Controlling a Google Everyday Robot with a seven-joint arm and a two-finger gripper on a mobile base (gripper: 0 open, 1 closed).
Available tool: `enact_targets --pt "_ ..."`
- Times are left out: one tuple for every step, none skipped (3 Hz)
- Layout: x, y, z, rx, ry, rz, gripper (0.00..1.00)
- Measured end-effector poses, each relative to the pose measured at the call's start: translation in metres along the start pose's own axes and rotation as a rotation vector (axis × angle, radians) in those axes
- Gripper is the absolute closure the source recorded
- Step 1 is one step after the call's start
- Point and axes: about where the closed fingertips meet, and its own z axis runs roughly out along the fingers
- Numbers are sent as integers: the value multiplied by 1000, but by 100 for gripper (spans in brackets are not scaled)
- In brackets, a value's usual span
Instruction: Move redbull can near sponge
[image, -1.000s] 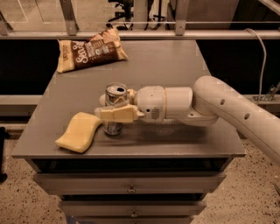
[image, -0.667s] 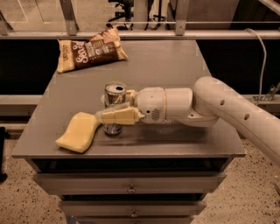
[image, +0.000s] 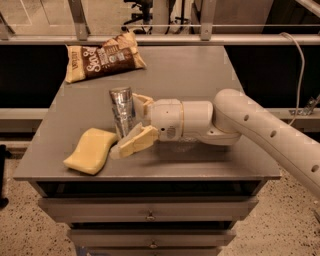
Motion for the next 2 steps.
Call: enact_targets --pt "-1 3 1 -3 -14 -27 0" --pt "1 3 0 0 -13 -26 0"
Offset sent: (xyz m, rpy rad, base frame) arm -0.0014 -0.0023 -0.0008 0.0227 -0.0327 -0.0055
